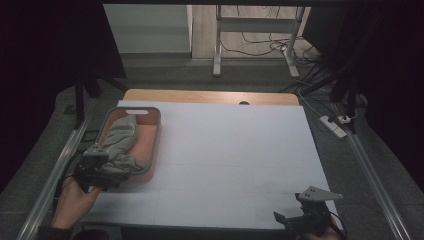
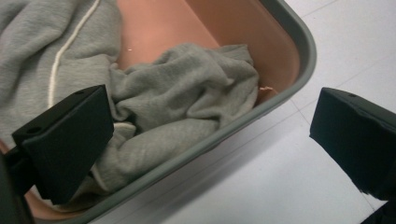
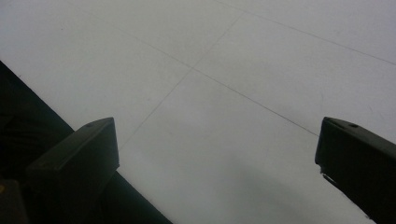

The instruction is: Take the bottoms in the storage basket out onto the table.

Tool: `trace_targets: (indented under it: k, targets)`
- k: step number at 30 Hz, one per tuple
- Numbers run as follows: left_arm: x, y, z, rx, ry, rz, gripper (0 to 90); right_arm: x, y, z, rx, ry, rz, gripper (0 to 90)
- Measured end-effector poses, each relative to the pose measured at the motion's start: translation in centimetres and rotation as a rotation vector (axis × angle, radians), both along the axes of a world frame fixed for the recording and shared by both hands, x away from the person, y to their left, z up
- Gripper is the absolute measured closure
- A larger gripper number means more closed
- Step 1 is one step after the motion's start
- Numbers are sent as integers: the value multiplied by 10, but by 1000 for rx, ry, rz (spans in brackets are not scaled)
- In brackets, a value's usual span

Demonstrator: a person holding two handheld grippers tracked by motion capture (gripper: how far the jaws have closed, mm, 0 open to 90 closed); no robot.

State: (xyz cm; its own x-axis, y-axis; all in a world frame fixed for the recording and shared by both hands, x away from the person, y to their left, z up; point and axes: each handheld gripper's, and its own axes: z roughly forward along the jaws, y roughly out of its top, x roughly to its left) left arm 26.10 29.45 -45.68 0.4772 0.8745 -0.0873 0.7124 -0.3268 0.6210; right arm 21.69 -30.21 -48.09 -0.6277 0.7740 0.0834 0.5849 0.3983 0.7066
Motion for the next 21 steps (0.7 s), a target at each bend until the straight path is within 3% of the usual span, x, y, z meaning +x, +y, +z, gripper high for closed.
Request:
trace_targets:
  k: [16, 21]
  targets:
    - [22, 6, 2, 29, 41, -19, 0, 0, 0, 0, -1, 4, 2, 0]
    - [32, 6, 1, 74, 41, -25, 0, 0, 1, 0, -3, 5, 1, 0]
